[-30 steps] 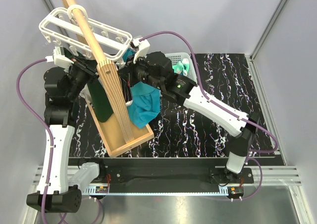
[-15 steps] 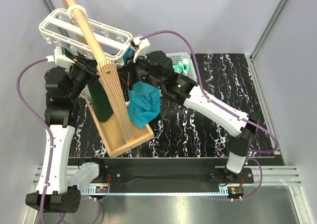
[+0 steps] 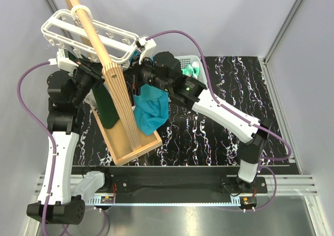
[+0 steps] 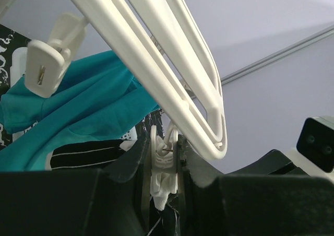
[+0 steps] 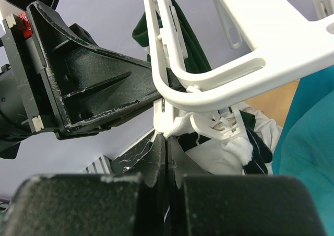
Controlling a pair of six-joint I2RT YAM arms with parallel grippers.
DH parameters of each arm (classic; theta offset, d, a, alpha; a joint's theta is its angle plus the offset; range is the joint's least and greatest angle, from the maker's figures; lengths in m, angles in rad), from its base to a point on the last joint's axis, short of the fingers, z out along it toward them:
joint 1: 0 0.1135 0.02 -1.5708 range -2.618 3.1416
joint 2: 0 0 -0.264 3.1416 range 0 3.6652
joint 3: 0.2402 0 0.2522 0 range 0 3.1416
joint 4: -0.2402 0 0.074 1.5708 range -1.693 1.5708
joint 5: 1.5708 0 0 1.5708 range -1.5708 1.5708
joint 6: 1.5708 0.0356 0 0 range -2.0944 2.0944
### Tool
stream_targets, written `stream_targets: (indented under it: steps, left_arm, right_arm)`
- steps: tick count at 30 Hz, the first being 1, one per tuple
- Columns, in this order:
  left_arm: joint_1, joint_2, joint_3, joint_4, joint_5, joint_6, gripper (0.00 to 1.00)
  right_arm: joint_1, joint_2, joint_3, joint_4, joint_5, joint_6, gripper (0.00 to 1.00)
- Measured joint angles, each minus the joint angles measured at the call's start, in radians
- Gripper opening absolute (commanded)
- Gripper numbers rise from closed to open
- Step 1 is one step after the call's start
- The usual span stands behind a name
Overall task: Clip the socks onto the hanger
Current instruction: Clamp the sock onto the hanger.
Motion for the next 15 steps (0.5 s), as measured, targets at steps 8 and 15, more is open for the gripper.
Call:
stream_targets:
  steps: [8, 15]
  left_arm:
    - [0.0, 0.0, -0.018, 0.037, 0.014, -0.029, 0.34]
    - [-0.004, 0.0, -0.041, 0.038, 0.031, -0.068, 0.59]
  right_arm:
    - [0.0, 0.0, 0.001, 0.0, 0.0, 0.0, 0.0]
    - [0.0, 0.0, 0.001, 0.009, -0.003, 0.0, 0.0]
